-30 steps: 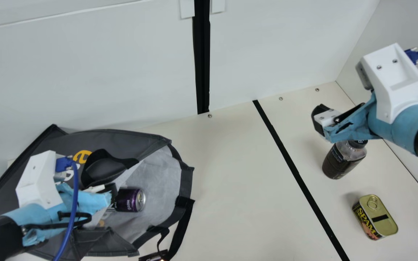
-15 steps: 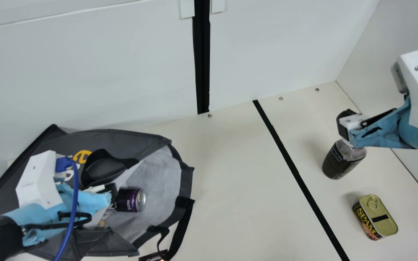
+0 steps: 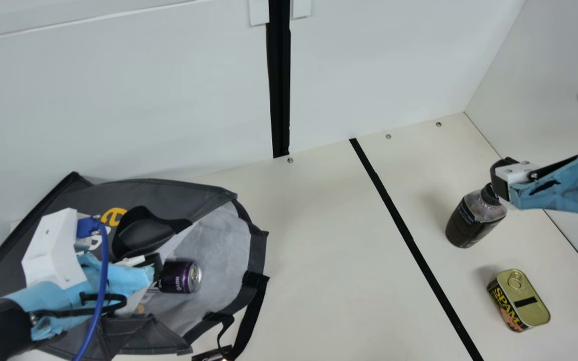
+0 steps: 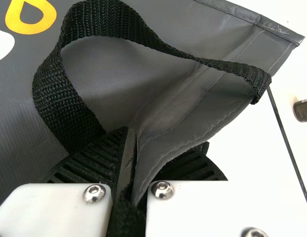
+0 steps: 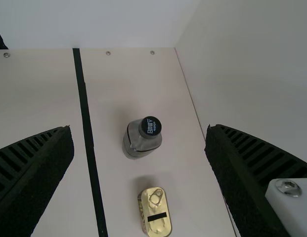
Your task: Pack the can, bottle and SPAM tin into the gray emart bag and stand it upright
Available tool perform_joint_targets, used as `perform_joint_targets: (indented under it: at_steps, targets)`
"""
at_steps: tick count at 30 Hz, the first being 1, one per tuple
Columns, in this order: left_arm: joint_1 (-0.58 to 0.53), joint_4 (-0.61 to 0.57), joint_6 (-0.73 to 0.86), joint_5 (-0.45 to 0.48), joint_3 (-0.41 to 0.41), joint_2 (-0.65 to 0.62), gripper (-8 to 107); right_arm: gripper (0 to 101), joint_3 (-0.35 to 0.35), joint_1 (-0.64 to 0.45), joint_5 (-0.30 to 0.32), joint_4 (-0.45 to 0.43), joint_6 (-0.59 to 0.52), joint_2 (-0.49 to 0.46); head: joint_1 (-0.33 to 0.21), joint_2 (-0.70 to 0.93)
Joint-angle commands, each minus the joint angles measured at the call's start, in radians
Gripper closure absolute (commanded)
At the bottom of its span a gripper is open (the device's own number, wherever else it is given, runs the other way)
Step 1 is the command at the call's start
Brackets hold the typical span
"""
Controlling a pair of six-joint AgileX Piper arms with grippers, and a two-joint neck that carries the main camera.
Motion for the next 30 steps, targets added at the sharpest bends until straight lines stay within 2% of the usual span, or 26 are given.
perform_joint_targets:
  at_steps: [1,30]
  targets:
    - [0.000,0.000,0.000,0.000,0.000,0.000,107,6,0.010,-0.006,-0.001,0.005,0.000,-0.005,-0.023,-0.002]
    - [0.000,0.000,0.000,0.000,0.000,0.000,107,6,0.117,-0.016,-0.001,0.003,0.054,-0.071,-0.023,-0.002]
